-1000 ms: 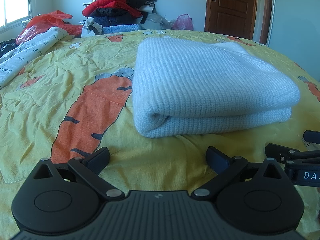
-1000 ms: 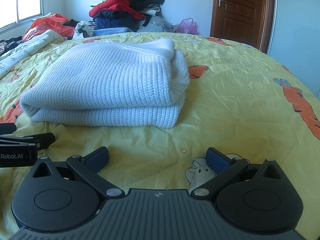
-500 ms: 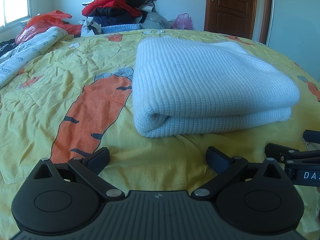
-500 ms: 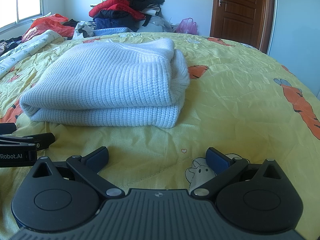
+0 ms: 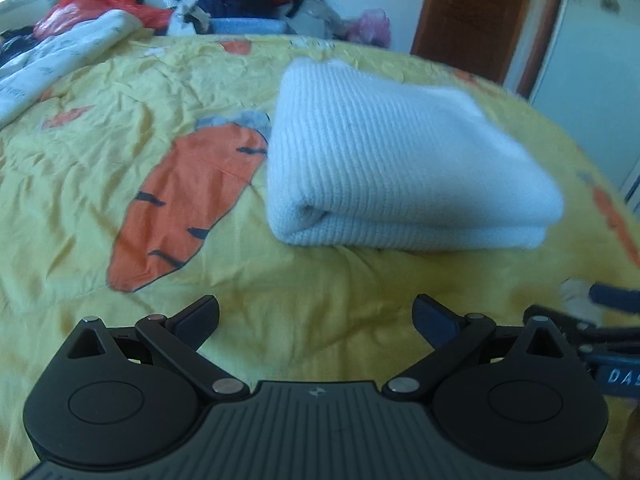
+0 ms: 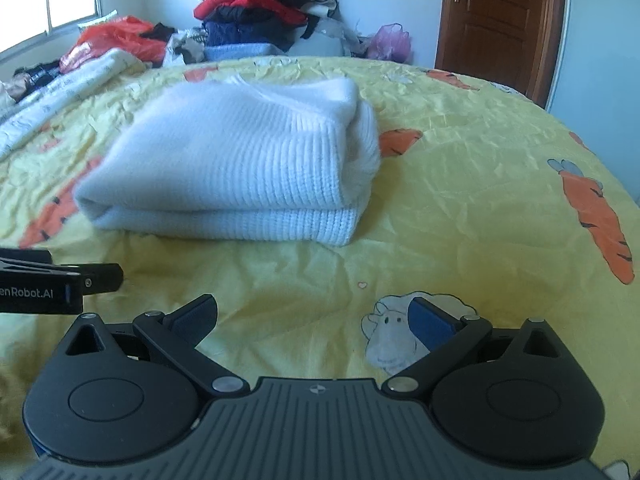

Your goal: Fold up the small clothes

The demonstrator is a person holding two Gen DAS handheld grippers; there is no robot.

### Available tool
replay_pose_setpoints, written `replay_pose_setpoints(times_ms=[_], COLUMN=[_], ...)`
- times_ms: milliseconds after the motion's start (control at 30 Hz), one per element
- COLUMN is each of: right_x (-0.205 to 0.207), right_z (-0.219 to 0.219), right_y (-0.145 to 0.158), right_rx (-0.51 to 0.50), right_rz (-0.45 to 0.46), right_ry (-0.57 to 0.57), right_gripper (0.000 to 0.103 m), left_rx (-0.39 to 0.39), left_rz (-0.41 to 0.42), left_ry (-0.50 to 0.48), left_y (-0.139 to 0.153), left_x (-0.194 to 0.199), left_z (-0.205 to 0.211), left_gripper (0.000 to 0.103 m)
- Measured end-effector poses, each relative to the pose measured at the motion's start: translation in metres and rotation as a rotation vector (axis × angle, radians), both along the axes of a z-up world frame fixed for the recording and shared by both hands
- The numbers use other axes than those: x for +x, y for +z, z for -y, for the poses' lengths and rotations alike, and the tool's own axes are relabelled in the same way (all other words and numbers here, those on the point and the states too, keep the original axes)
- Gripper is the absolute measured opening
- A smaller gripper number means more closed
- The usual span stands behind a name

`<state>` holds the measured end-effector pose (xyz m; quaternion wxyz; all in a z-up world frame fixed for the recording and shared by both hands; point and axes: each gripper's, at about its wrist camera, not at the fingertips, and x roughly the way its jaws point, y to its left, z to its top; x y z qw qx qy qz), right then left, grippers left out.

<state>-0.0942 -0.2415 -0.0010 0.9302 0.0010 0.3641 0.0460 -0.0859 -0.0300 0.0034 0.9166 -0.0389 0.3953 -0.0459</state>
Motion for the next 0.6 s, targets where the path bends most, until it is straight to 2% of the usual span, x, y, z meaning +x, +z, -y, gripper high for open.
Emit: replay_pose_setpoints(times_ms=[267,433,600], right_x=[-0.010,-0.010,-0.009], right_z=[0.000,0.002,0.007], right_y=[0.013,0.015,0.015], right_rx=[-0.007,0.009,0.024], right_rz=[0.013,0.011,0.006], right_ry=[0.007,0.007,-0.006], right_gripper=[0.103,0.103,0.103], left_rx=[-0.040,0.011,0.004], left_rz=[0.091,0.103,0.086], left_ry=[-0.039,-0.061,-0.060], left_y=[0.037,0.040,0.038], left_x=[-0.032,-0.035,-0.033], left_z=[0.007,0.016,0.015], left_gripper=[0.103,0.103,0.103])
